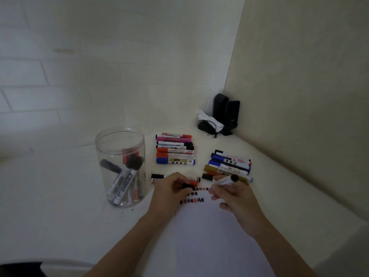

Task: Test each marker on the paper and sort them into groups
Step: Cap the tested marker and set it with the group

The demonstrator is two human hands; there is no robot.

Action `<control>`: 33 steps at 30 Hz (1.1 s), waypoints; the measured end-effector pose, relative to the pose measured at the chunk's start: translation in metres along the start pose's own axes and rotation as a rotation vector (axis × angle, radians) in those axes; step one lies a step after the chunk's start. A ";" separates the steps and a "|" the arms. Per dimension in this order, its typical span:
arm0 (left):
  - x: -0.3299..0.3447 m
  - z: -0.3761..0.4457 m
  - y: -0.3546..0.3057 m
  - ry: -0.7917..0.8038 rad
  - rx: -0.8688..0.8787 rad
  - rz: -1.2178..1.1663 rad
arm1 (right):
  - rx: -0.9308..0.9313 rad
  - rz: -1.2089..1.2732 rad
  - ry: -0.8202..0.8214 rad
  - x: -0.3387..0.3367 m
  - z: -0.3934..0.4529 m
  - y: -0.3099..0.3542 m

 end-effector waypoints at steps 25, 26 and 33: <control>0.015 0.010 0.019 0.003 0.326 0.606 | -0.176 -0.513 -0.191 0.000 0.009 -0.037; 0.015 0.010 0.019 0.003 0.326 0.610 | -0.184 -0.515 -0.186 0.001 0.009 -0.037; 0.015 0.010 0.019 0.009 0.316 0.596 | -0.210 -0.527 -0.146 0.004 0.008 -0.035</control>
Point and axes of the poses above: each hand's wrist, its own z-axis towards the middle knuckle, its own x-axis out of the palm, y = z × x, the point moved 3 cm from there along z, towards the middle knuckle, and after that the axes turned 13 degrees about -x, right-handed, at the moved point
